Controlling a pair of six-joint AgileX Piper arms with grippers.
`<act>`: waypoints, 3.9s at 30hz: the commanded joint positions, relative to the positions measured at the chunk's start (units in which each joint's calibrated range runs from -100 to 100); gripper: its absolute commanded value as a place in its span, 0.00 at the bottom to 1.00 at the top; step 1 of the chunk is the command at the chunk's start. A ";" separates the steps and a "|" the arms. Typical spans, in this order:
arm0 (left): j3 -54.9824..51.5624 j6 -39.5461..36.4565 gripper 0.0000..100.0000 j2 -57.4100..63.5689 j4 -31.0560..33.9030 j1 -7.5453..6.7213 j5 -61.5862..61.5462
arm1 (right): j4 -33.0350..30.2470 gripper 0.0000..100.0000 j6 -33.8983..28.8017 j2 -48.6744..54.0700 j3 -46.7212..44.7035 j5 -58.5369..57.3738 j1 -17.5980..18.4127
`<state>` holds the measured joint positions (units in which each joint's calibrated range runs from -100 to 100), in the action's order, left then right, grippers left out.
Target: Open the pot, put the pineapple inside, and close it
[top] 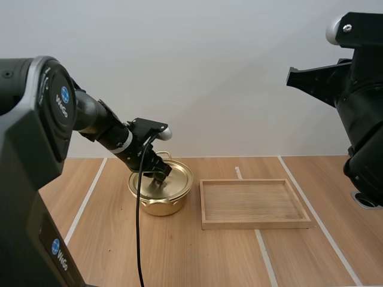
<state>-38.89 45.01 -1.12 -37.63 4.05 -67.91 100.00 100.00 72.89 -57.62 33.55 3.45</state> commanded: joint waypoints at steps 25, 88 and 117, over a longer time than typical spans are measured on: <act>4.20 -3.15 1.00 8.87 -5.43 0.10 -4.17 | 0.00 0.00 0.00 0.64 -0.17 0.02 -0.21; -23.00 -37.89 0.00 81.85 14.04 0.10 30.68 | 0.00 0.00 0.00 8.10 -18.66 -35.59 -4.53; -32.40 -37.79 0.00 81.91 15.68 0.10 24.76 | 0.00 0.00 0.00 8.10 -30.43 -34.64 -4.53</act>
<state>-70.99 7.61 80.37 -22.46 4.14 -43.60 100.00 100.00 80.48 -87.78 -1.52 -0.84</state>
